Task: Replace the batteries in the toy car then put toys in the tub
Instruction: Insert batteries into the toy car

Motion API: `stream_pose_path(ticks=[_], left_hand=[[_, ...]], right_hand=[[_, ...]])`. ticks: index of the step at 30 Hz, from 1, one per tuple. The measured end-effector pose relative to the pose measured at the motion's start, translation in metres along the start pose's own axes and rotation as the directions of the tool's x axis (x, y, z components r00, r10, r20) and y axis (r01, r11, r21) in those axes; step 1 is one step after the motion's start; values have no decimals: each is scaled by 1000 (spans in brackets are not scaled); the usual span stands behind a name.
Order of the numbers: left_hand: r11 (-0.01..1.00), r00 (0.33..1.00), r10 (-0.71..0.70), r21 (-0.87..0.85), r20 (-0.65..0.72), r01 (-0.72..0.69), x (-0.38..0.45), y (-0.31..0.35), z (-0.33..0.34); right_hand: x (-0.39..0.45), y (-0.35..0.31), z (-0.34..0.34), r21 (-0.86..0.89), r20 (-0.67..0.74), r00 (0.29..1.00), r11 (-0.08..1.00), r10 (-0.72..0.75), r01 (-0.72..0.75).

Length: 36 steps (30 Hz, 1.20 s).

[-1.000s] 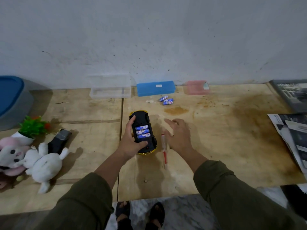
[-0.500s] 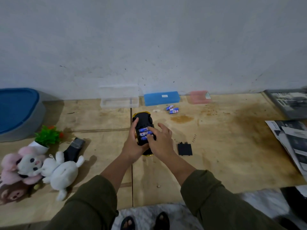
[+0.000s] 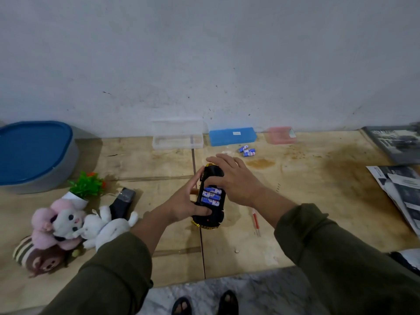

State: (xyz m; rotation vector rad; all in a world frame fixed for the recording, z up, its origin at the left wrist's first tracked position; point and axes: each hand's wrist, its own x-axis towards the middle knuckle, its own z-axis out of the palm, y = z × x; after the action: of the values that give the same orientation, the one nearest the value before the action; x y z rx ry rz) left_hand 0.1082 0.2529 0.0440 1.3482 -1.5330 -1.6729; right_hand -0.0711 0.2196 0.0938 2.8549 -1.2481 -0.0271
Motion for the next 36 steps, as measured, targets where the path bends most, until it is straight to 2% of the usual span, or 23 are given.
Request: stream_pose_path(ticks=[5,11,13,14,15,17,19,23,26,28,29,30,31,33,34,35,36], left_hand=[[1000,1000,4,18,5,-4,-6,1,-9],[999,1000,0,-32,-31,-1,-8,-1,-12],[998,996,8,-64,-90,-14,-8,-1,-13],[996,991,17,-86,-136,-28,-8,-1,-15],[994,982,25,-99,-185,-44,-6,-1,-16],[993,965,40,-100,-260,-68,-3,0,-17],[993,948,57,-83,-313,-87,0,1,-15],[990,919,69,-89,-389,-112,5,3,-4],[990,924,75,-81,-374,-113,6,5,-3],[990,939,77,-88,-337,-113,7,6,-3],[989,950,80,-95,-303,-114,7,8,-3],[988,959,85,-103,-270,-116,9,10,-2],[986,965,87,-118,-249,-120,10,11,-2],[981,965,91,-144,-247,-130,12,16,-3],[980,962,99,-143,-254,-138,13,17,-4],[981,960,105,-134,-260,-143,14,18,-6],[981,957,109,-126,-269,-147,14,18,-7]], right_hand=[[9,-9,-5,0,51,998,999,-46,46],[19,-15,-3,0,45,998,999,-36,36],[16,-18,3,93,-38,997,994,62,-58],[13,-19,6,191,-83,981,969,177,-159],[11,-22,8,307,-87,944,910,319,-279],[11,-30,10,521,20,839,711,543,-473],[16,-40,7,623,174,760,528,626,-578],[33,-54,-5,771,420,624,103,659,-628],[36,-51,-13,792,517,547,-126,658,-597],[33,-48,-20,785,610,552,-341,568,-517],[33,-48,-22,779,626,570,-393,533,-488],[33,-48,-20,798,602,585,-382,544,-466],[33,-48,-15,841,526,591,-267,611,-471],[34,-45,-6,833,225,581,155,782,-531],[32,-43,-4,792,115,592,286,798,-540],[30,-41,-2,766,66,605,348,794,-540],[29,-38,-1,762,68,612,355,788,-542]])
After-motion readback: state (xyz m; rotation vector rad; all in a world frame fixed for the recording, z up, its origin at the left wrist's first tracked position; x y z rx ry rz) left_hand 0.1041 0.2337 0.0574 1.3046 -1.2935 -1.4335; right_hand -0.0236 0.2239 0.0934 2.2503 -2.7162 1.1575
